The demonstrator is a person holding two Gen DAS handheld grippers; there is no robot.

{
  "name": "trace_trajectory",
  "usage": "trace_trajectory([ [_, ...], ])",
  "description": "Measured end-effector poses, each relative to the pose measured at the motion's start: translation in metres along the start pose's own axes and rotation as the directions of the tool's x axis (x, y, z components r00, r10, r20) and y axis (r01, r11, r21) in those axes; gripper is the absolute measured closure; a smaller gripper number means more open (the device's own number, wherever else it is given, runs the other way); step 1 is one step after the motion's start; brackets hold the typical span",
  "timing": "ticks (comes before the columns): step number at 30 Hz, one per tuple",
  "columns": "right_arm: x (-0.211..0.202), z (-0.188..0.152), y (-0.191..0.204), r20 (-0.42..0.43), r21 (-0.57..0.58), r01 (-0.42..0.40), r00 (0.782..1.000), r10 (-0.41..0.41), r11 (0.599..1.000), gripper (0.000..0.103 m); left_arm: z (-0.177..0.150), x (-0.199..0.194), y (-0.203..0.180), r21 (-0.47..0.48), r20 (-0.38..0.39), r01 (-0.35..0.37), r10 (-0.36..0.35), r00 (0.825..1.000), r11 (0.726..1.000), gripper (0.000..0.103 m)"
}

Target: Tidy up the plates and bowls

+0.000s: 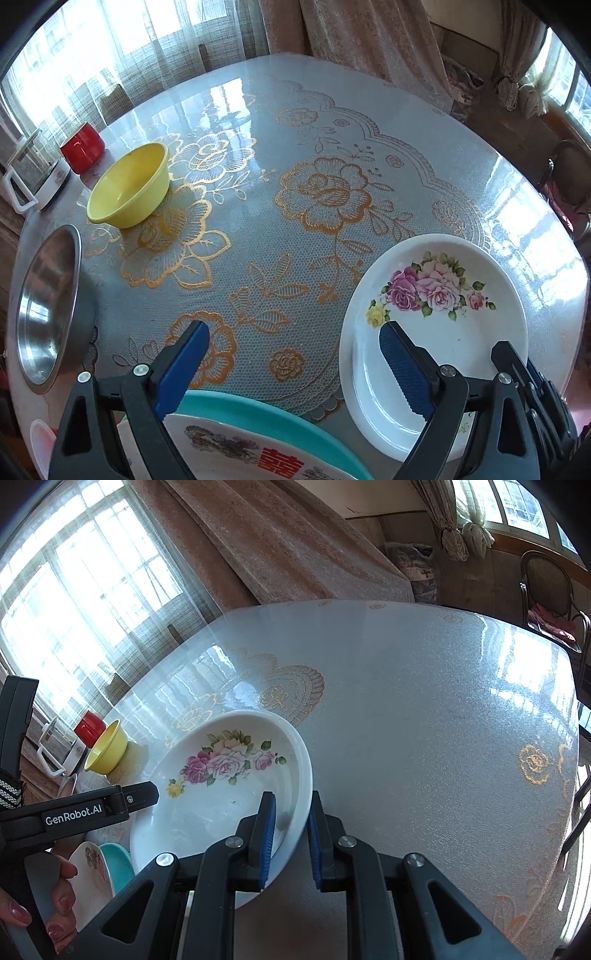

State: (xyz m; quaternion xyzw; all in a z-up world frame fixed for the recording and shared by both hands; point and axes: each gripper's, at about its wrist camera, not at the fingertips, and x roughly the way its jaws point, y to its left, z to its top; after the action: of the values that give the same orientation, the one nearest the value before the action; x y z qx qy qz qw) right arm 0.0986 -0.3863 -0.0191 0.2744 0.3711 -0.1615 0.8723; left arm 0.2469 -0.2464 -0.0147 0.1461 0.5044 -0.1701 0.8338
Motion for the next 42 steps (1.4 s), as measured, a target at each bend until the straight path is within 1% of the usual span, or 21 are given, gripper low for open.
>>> trace_trajectory([
  [1,0.0,0.0,0.0,0.0,0.0,0.0,1.0,0.0,1.0,0.087,0.0,0.002,0.001,0.009,-0.009,-0.002,0.002,1.0,1.0,0.009],
  [3,0.0,0.0,0.0,0.0,0.001,-0.001,1.0,0.001,1.0,0.087,-0.001,0.006,0.0,0.021,-0.027,-0.01,0.011,1.0,1.0,0.014],
  [5,0.0,0.0,-0.001,0.0,0.002,-0.002,1.0,0.002,1.0,0.087,-0.001,0.011,0.003,0.018,-0.05,0.013,-0.012,0.999,1.0,0.021],
  [7,-0.001,0.0,-0.001,0.0,0.003,-0.003,1.0,0.003,1.0,0.087,-0.002,0.013,0.005,0.0,-0.063,0.046,-0.046,0.997,0.999,0.025],
  [10,-0.001,0.0,-0.001,0.0,0.004,-0.004,1.0,0.004,1.0,0.087,-0.003,0.014,0.005,-0.006,-0.071,0.07,-0.07,0.995,0.998,0.032],
  [11,-0.001,0.0,-0.001,0.0,0.005,-0.005,1.0,0.005,1.0,0.087,-0.004,0.014,0.003,-0.003,-0.068,0.08,-0.08,0.994,0.997,0.038],
  [12,-0.002,0.0,-0.001,0.001,0.006,-0.006,1.0,0.006,1.0,0.087,-0.004,0.013,0.001,0.004,-0.065,0.092,-0.092,0.994,0.996,0.042],
  [14,-0.002,0.0,-0.001,0.001,0.01,-0.01,1.0,0.01,1.0,0.087,-0.006,0.01,-0.006,0.023,-0.058,0.114,-0.113,0.992,0.993,0.059],
  [16,-0.002,0.0,-0.002,0.001,0.011,-0.011,1.0,0.011,1.0,0.087,-0.009,0.007,-0.015,0.057,-0.042,0.125,-0.122,0.992,0.991,0.07],
  [18,-0.002,0.0,-0.002,0.0,0.007,-0.007,1.0,0.007,1.0,0.087,-0.012,0.005,-0.024,0.099,-0.015,0.103,-0.102,0.995,0.99,0.073],
  [20,-0.002,0.0,-0.001,-0.001,0.001,0.001,1.0,-0.001,1.0,0.087,-0.015,0.003,-0.031,0.129,0.002,0.097,-0.098,0.995,0.987,0.078],
  [23,-0.002,0.0,0.0,-0.001,0.001,0.001,1.0,-0.001,1.0,0.087,-0.019,-0.001,-0.039,0.158,0.018,0.082,-0.086,0.996,0.984,0.08],
  [25,-0.002,0.0,0.0,-0.001,0.003,-0.002,1.0,0.002,1.0,0.087,-0.018,0.0,-0.037,0.146,0.015,0.093,-0.097,0.995,0.985,0.08],
  [29,-0.002,0.0,0.0,-0.001,0.003,-0.001,1.0,0.001,1.0,0.087,-0.015,0.001,-0.031,0.112,0.004,0.113,-0.114,0.993,0.987,0.084],
  [32,-0.002,0.0,0.0,0.0,0.002,-0.001,1.0,0.001,1.0,0.087,-0.018,-0.002,-0.032,0.13,0.021,0.094,-0.097,0.995,0.987,0.085],
  [36,-0.002,0.0,0.001,0.0,-0.003,-0.001,1.0,0.001,1.0,0.086,-0.024,-0.007,-0.037,0.168,0.051,0.045,-0.054,0.997,0.985,0.086],
  [42,-0.002,0.0,-0.001,0.003,0.015,-0.021,1.0,0.021,1.0,0.087,-0.026,-0.011,-0.032,0.144,0.052,0.059,-0.068,0.996,0.988,0.089],
])
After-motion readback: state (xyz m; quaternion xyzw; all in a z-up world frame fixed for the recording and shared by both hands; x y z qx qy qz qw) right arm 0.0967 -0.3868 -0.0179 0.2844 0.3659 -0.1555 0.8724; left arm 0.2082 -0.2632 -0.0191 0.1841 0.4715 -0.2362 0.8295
